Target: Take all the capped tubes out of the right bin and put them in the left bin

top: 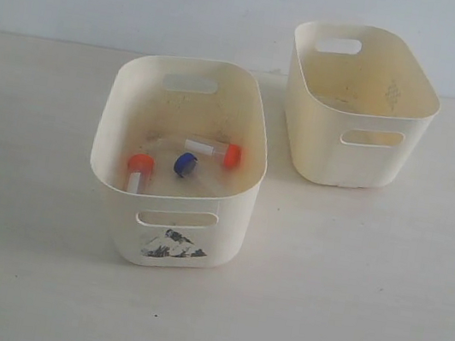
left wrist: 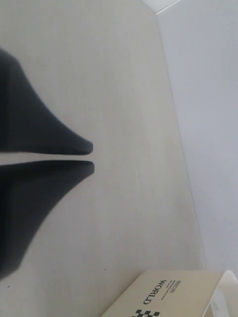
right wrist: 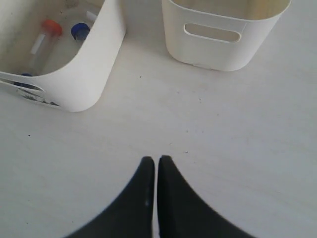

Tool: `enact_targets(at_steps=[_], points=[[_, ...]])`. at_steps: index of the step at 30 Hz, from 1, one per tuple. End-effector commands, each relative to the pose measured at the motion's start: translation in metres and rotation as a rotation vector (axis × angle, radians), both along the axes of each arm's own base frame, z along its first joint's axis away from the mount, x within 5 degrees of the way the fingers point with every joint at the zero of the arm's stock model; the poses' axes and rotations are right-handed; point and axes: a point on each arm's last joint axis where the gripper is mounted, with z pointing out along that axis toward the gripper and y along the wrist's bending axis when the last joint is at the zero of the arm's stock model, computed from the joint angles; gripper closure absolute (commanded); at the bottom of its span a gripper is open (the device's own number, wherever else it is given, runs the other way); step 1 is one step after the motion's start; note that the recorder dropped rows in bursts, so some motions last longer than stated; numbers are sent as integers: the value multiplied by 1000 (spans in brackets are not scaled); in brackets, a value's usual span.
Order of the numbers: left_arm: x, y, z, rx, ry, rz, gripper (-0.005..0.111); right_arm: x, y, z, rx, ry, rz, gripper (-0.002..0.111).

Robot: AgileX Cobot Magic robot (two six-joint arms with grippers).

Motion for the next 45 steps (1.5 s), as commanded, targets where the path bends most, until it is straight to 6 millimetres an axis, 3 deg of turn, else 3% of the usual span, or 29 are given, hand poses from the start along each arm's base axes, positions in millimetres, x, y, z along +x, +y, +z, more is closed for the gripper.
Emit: enact_targets(at_steps=[1,5,10,17,26,33,38,45], points=[[0,0,2,-13,-7,0,102,-2,-1,2,5,-14,-1,106],[0,0,2,-13,-7,0,102,-17,-9,16,50,-152,-48,106],[0,0,2,-13,-7,0,102,-53,-29,28,106,-458,-214,106],[0,0,2,-13,-7,0,102,-82,-38,-25,82,-639,-354,106],[0,0,2,-13,-7,0,102,-82,-42,-97,84,-744,-418,106],[0,0,2,-13,-7,0,102,-71,-44,-151,98,-643,-445,106],[0,0,2,-13,-7,0,102,-73,-43,-158,115,-552,-453,106],[0,0,2,-13,-7,0,102,-73,-43,-158,80,-556,-433,106]])
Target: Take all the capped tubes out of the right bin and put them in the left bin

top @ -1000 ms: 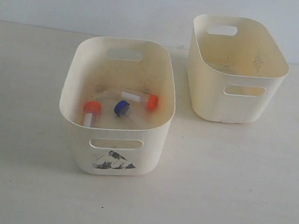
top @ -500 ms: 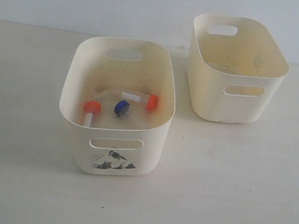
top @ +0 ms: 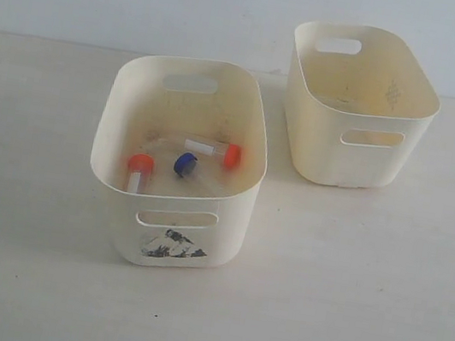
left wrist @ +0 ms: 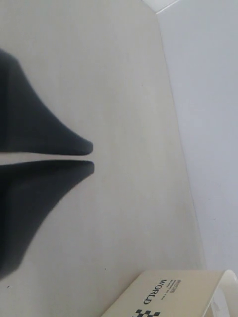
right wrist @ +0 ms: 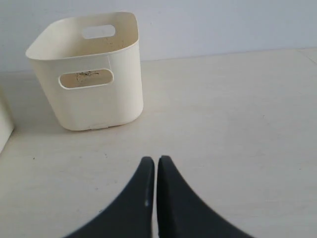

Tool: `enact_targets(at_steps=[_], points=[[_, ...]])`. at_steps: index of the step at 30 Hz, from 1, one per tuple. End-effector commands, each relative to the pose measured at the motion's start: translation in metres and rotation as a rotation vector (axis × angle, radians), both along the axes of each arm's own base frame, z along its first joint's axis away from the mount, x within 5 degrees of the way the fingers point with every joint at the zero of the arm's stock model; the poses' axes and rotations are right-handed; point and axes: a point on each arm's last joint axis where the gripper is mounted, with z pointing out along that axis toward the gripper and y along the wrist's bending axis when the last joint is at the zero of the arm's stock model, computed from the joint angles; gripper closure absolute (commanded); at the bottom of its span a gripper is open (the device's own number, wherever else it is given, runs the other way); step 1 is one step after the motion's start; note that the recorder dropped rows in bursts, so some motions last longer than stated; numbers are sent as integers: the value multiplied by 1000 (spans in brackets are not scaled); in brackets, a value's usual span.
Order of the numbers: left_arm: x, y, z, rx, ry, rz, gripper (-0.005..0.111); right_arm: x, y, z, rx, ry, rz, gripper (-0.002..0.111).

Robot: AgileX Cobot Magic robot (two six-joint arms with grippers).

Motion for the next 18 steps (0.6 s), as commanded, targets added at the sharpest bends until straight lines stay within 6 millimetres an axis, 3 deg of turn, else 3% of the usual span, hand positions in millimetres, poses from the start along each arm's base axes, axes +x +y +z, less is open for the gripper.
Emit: enact_targets(at_steps=[1,18], points=[[0,0,2,-13,-7,0,102,0,0,-1,-23,3,1,106],[0,0,2,-13,-7,0,102,0,0,-1,-17,2,0,106]])
